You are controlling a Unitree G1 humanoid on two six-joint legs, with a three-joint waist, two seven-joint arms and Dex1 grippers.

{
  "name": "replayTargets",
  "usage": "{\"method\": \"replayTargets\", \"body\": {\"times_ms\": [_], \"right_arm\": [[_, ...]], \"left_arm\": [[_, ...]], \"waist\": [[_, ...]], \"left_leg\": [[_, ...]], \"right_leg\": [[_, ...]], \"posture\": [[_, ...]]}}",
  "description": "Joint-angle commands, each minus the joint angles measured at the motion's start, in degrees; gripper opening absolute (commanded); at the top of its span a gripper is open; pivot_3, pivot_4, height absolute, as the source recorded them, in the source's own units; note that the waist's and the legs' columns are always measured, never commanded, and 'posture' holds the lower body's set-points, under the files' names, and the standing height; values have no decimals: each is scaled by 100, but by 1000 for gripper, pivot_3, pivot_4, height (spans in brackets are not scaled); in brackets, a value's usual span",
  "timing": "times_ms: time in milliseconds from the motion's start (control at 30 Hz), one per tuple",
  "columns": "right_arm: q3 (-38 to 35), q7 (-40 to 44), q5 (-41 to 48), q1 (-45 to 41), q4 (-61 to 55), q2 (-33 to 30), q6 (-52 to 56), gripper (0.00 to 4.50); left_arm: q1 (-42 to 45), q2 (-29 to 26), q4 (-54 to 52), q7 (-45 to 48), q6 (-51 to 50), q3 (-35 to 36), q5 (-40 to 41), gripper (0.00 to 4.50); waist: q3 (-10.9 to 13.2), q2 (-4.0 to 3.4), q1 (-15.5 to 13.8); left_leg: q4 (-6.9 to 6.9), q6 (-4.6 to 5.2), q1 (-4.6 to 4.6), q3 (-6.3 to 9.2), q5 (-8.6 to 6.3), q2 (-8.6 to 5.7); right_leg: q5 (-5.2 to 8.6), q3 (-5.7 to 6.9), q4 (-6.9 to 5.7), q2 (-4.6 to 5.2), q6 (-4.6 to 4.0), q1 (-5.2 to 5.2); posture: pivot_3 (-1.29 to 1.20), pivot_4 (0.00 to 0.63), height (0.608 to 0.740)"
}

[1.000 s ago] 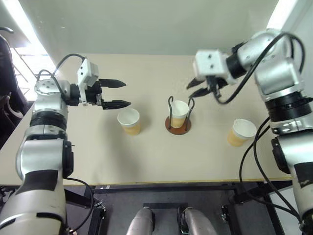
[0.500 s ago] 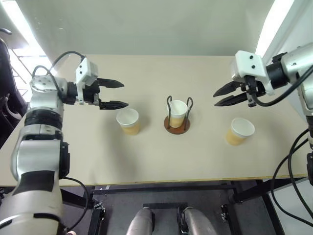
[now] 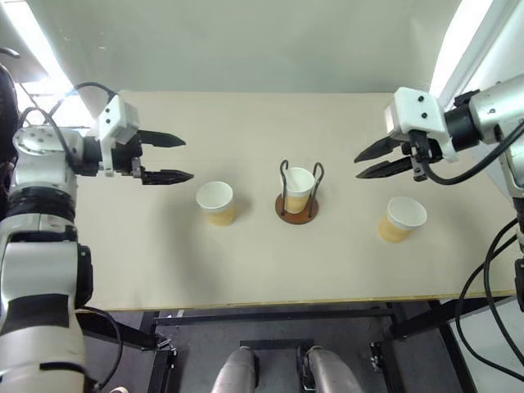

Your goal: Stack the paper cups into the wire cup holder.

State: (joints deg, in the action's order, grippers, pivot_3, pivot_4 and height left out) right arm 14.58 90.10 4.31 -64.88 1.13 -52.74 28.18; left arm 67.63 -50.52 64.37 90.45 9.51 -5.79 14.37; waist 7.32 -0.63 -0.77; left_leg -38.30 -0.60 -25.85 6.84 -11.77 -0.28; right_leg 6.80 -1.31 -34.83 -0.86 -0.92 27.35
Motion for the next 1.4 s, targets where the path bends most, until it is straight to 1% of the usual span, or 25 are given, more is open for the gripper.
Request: {"method": "replayTargets", "body": {"times_ms": [33, 267, 333, 500, 600, 733, 933, 1167, 1300, 1400], "right_arm": [[-65, 2, 5, -128, -81, -92, -145, 1235], [4, 100, -157, 207, 10, -360, -535, 1235], [9, 118, -193, 261, 15, -398, -608, 1235], [-2, 124, -262, 299, 159, -391, -830, 1235], [-138, 33, -97, 241, 363, -219, -912, 1235], [-333, -33, 221, 19, 600, 66, -641, 1235], [-411, -60, 465, -160, 773, 236, -443, 1235], [-315, 74, 398, -184, 884, 156, -524, 1235], [-279, 212, 370, -208, 893, 66, -494, 1235], [-226, 240, 425, -214, 868, -36, -458, 1235]], "left_arm": [[33, -115, -129, 205, -58, 25, 183, 4500], [40, -153, -327, 205, 256, -422, 20, 4500], [73, -186, -361, 205, 616, -574, -139, 4500], [111, -275, -559, 205, 868, -904, -47, 4500], [75, -309, -785, 205, 811, -1023, 153, 4500], [12, -330, -1037, 205, 688, -1125, 289, 4500], [-27, -298, -1419, 205, 309, -1238, 565, 4500], [353, -344, -1536, 205, 327, -1685, 377, 4500], [608, -470, -1525, 205, 725, -2139, 40, 4500], [648, -475, -1553, 205, 834, -2270, -326, 4500]], "waist": [[-1, 1, -12], [-1, 2, -31], [-2, 3, -26], [-1, 2, 1], [-2, 3, 10], [-1, 2, 13], [-1, 2, 10], [-1, 2, 9], [-1, 2, 8], [-1, 2, 15]], "left_leg": [[1, 1, 0, -5, -1, -7], [-4, 13, -4, -11, -8, -13], [-4, 14, -2, -14, -9, -12], [-7, 15, 2, -28, -9, -6], [-9, 16, 3, -36, -9, -4], [-15, 21, 4, -56, -10, -1], [-19, 30, 3, -65, -14, 0], [-19, 33, -2, -69, -17, 1], [-19, 33, -4, -70, -18, 1], [-18, 35, -1, -76, -21, 1]], "right_leg": [[3, 2, 0, -4, 2, 1], [4, -9, 2, 6, 9, 2], [2, -12, 1, 7, 11, 2], [-5, -18, -1, 3, 16, 4], [-8, -22, 1, 5, 20, 3], [-13, -29, 2, 5, 28, 4], [-14, -32, 5, 9, 27, 5], [-14, -33, 3, 12, 22, 12], [-14, -33, 6, 13, 21, 13], [-13, -34, 8, 14, 20, 13]], "posture": [[0, 150, 740], [0, 150, 740], [0, 150, 740], [0, 150, 740], [0, 150, 740], [0, 150, 740], [0, 150, 740], [0, 150, 740], [0, 150, 740], [0, 150, 740]]}}
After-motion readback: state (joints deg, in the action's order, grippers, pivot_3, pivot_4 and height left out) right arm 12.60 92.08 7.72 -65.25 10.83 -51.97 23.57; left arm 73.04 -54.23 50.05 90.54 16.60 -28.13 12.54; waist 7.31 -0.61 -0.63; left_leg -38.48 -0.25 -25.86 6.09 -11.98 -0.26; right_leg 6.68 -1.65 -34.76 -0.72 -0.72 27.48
